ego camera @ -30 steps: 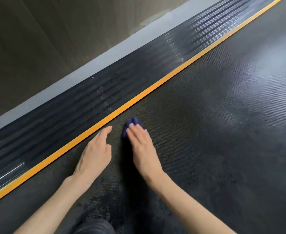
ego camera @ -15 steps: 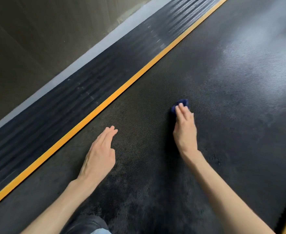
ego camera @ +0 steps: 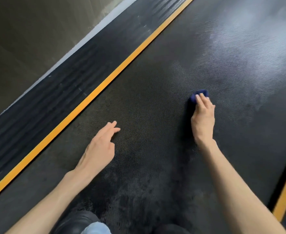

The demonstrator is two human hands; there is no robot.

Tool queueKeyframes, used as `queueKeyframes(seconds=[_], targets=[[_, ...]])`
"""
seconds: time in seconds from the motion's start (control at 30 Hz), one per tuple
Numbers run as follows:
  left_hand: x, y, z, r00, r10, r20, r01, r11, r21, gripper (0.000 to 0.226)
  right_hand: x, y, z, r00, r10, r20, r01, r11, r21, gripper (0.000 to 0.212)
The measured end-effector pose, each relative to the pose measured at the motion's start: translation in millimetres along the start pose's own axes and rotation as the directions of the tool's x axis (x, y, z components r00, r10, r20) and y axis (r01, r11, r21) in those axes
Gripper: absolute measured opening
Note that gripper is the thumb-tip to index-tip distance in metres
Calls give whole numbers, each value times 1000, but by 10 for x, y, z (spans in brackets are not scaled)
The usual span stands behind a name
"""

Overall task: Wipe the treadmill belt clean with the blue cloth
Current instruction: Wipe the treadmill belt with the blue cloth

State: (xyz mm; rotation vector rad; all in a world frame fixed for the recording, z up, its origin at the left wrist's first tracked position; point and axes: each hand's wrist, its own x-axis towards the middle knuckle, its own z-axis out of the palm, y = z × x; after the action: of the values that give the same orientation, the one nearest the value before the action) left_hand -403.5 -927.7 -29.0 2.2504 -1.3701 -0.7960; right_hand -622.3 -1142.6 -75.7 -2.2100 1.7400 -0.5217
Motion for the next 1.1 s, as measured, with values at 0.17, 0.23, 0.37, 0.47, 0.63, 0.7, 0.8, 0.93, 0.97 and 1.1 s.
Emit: queueKeyframes(seconds=[0.17, 0.23, 0.37, 0.47, 0.63, 0.7, 0.8, 0.93, 0.97, 1.1], targets=[[171, 220, 11, 996, 93, -15, -93, 995, -26, 56, -966, -589, 273, 938, -331, 103, 324, 943, 81, 52], [276, 313, 44, 991, 130, -38, -131, 991, -31, 57, -1563, -812, 288, 746, -612, 262, 608, 787, 106, 54], [392, 452, 206, 984, 177, -2, -177, 984, -23, 57, -1528, -234, 30, 751, -606, 264, 611, 788, 70, 50], [414, 573, 295, 968, 243, 56, -242, 970, -25, 57, -1078, 730, -390, 980, -188, 61, 193, 977, -90, 50], [490, 791, 448, 947, 309, 82, -308, 951, -24, 61, -874, 1087, -622, 880, 416, -231, -423, 906, 18, 44], [487, 834, 548, 942, 319, 108, -319, 948, -19, 64, -1097, 614, -359, 938, 286, -198, -286, 958, 30, 47], [497, 767, 671, 924, 352, 153, -361, 932, 36, 67, -1672, -145, -58, 978, -191, 87, 187, 981, 44, 52], [508, 607, 694, 895, 397, 203, -422, 901, 98, 71, -1635, 206, -218, 851, -480, 211, 488, 873, 16, 51], [499, 594, 679, 899, 392, 195, -417, 903, 105, 73, -1516, 421, -308, 898, -401, 180, 406, 914, 7, 48], [483, 657, 627, 892, 383, 240, -410, 909, 78, 72, -1005, 1333, -718, 957, 249, -149, -256, 966, -30, 43]])
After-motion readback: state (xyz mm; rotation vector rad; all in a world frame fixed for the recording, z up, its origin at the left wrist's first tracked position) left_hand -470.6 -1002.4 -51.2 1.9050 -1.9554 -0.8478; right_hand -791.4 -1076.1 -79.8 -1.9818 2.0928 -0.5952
